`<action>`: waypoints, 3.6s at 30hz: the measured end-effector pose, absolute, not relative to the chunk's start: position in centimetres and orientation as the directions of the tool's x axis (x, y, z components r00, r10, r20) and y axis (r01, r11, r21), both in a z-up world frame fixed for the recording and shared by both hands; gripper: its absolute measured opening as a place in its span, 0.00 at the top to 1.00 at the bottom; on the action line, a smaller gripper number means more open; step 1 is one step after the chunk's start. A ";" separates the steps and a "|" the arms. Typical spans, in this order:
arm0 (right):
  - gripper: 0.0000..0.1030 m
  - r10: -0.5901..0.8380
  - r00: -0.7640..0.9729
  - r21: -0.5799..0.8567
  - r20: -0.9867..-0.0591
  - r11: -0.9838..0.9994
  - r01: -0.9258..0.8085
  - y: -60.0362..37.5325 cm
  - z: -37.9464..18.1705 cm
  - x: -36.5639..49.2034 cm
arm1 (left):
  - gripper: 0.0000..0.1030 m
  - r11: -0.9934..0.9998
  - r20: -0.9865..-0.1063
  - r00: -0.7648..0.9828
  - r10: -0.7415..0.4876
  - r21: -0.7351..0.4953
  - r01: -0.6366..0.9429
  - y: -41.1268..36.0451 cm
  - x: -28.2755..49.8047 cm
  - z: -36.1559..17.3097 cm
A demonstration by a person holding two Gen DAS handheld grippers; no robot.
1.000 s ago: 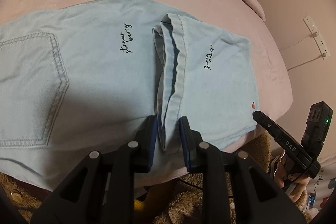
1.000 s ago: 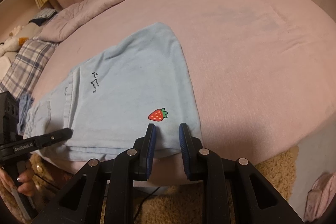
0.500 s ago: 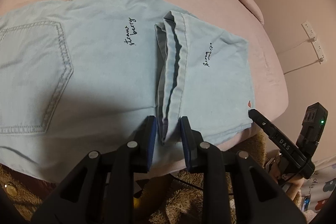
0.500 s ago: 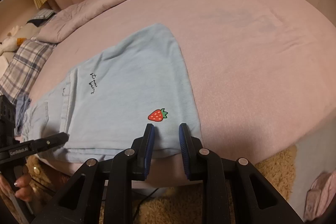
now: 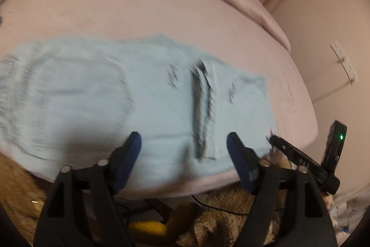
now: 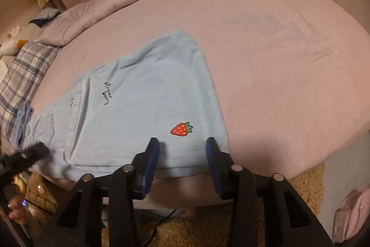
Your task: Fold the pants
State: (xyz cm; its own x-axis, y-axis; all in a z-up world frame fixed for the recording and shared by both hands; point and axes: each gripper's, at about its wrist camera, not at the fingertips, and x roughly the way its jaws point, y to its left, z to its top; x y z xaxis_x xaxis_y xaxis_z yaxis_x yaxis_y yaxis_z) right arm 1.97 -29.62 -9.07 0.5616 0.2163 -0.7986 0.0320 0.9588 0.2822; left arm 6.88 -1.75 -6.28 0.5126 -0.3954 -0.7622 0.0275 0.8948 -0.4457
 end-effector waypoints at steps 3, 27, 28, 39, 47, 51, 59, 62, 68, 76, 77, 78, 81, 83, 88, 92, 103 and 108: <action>0.46 0.174 0.576 0.226 -0.799 0.974 0.019 -28.8 -8.0 2.4 | 0.10 0.913 -0.752 0.577 -0.319 -0.407 -0.027 0.2 6.3 -5.1; 0.18 0.315 0.606 0.304 -0.730 0.945 -0.124 -22.8 -5.7 5.2 | 0.07 0.826 -0.789 0.614 0.010 -0.340 -0.450 13.7 4.9 -6.8; 0.18 0.314 0.607 0.302 -0.730 0.945 -0.125 -22.7 -5.7 5.2 | 0.08 0.818 -0.801 0.598 0.011 -0.337 -0.466 14.1 5.0 -7.3; 0.18 0.329 0.580 0.306 -0.745 0.941 -0.141 -22.4 -6.3 5.3 | 0.14 0.748 -0.830 0.549 -0.098 -0.425 -0.509 16.2 5.1 -10.6; 0.18 0.349 0.563 0.323 -0.749 0.935 -0.150 -22.2 -6.7 5.3 | 0.45 0.723 -0.810 0.567 -0.151 -0.481 -0.495 15.8 4.6 -10.8; 0.18 0.355 0.557 0.328 -0.751 0.932 -0.152 -22.1 -6.8 5.3 | 0.64 0.714 -0.785 0.593 -0.176 -0.517 -0.472 15.8 4.4 -10.3; 0.18 0.346 0.578 0.334 -0.739 0.933 -0.131 -23.0 -6.4 5.0 | 0.73 0.812 -0.688 0.700 -0.191 -0.511 -0.280 12.1 4.7 -3.6; 0.18 0.346 0.585 0.343 -0.734 0.932 -0.121 -23.3 -6.4 4.8 | 0.74 0.848 -0.657 0.719 -0.226 -0.496 -0.188 9.8 4.8 -1.5; 0.18 0.342 0.594 0.356 -0.728 0.929 -0.098 -24.1 -6.4 4.6 | 0.75 0.888 -0.648 0.697 -0.308 -0.459 -0.035 4.8 6.4 -0.2; 0.18 0.323 0.603 0.376 -0.729 0.926 -0.041 -25.2 -6.7 3.9 | 0.74 0.911 -0.716 0.592 -0.370 -0.403 0.082 -0.8 8.7 -3.3; 0.18 0.319 0.604 0.377 -0.731 0.926 -0.033 -25.3 -6.8 3.9 | 0.74 0.914 -0.728 0.576 -0.372 -0.396 0.090 -1.3 9.1 -4.0; 0.18 0.315 0.604 0.376 -0.732 0.926 -0.027 -25.4 -6.8 3.8 | 0.74 0.916 -0.741 0.559 -0.372 -0.391 0.092 -1.6 9.5 -4.7; 0.18 0.304 0.606 0.377 -0.735 0.926 -0.008 -25.8 -6.9 3.7 | 0.72 0.909 -0.765 0.510 -0.394 -0.405 0.094 -2.3 10.5 -6.6; 0.18 0.305 0.604 0.383 -0.736 0.924 0.000 -26.0 -7.0 3.7 | 0.69 0.900 -0.773 0.478 -0.417 -0.425 0.098 -2.6 11.2 -7.6; 0.18 0.311 0.596 0.392 -0.740 0.920 0.008 -26.1 -7.3 3.6 | 0.36 0.839 -0.737 0.428 -0.524 -0.532 0.110 -2.3 11.0 -7.3; 0.18 0.318 0.599 0.391 -0.735 0.920 -0.009 -26.0 -6.9 3.7 | 0.26 0.803 -0.683 0.463 -0.565 -0.584 0.118 -0.4 9.0 -5.3; 0.09 0.532 0.499 0.492 -0.684 0.842 -0.223 -20.8 -4.9 6.6 | 0.18 0.894 -0.777 0.562 -0.285 -0.427 -0.138 7.2 6.3 -5.2; 0.10 0.538 0.482 0.444 -0.691 0.843 -0.305 -16.3 -3.8 6.4 | 0.18 0.887 -0.800 0.549 -0.241 -0.411 -0.209 9.3 5.6 -5.8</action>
State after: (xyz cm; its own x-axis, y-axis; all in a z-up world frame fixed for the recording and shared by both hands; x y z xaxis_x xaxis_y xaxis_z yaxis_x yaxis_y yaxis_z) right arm 6.43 -16.27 -3.83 0.4824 0.5385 -0.6909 -0.3047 0.8426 0.4440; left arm 5.60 9.33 -5.79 0.5493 -0.2415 -0.8000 -0.2087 0.8874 -0.4111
